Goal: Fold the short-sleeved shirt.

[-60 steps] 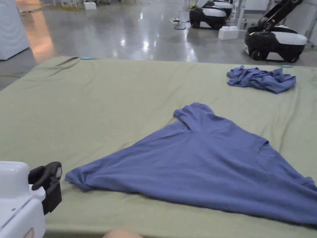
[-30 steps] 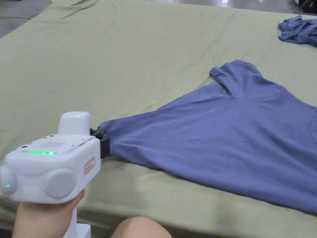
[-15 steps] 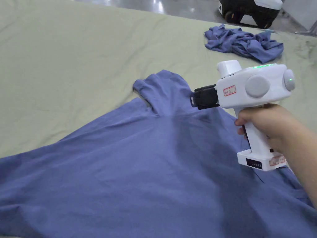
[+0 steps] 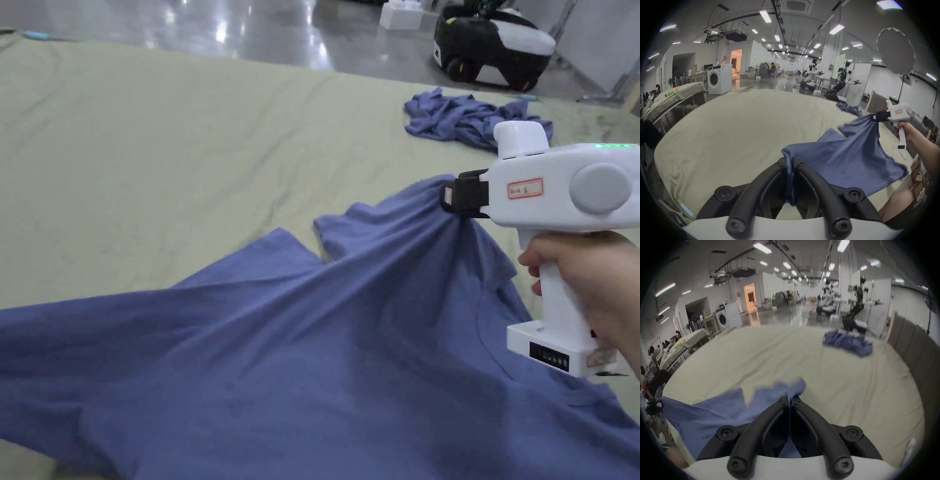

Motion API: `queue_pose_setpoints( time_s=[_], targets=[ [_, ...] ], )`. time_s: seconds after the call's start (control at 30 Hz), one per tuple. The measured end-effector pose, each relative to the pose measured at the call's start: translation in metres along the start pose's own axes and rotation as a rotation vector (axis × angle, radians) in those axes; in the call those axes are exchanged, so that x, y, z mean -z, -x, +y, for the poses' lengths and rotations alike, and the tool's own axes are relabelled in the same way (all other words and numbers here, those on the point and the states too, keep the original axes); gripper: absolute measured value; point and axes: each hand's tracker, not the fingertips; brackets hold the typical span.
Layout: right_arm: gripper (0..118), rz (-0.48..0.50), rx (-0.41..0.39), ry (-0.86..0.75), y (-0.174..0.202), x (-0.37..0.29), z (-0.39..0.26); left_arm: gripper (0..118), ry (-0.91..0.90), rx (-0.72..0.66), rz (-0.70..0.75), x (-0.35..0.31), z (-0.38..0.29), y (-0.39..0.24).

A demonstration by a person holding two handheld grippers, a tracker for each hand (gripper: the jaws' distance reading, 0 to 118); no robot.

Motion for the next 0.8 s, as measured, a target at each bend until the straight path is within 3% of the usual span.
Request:
queue_pose_setpoints(
  time_s=[0.13,0.23,0.43,0.57,0.7,0.8],
  targets=[
    [4,-0.015,-0.019,-0.147,0.003,-0.116,0.046,6,-0.124,0.089,-0.023,-0.037,0.064,-0.009],
    [4,-0.103,-0.070,-0.269,0.002,-0.197,0.076,6,-0.215,0.118,-0.040,-0.059,0.117,-0.016],
    [4,-0.330,-0.075,-0.488,-0.010,-0.307,0.118,6,-0.338,0.101,-0.015,-0.074,0.216,-0.026],
    [4,-0.331,-0.010,-0.593,-0.015,-0.337,0.142,6,-0.441,0.105,0.006,-0.074,0.276,-0.037],
    [4,-0.382,-0.059,-0.683,-0.013,-0.334,0.168,6,-0.535,0.205,0.071,-0.065,0.328,-0.052],
    [4,-0.380,-0.040,-0.709,-0.018,-0.314,0.190,6,-0.580,0.234,0.118,-0.051,0.364,-0.056]
  ],
)
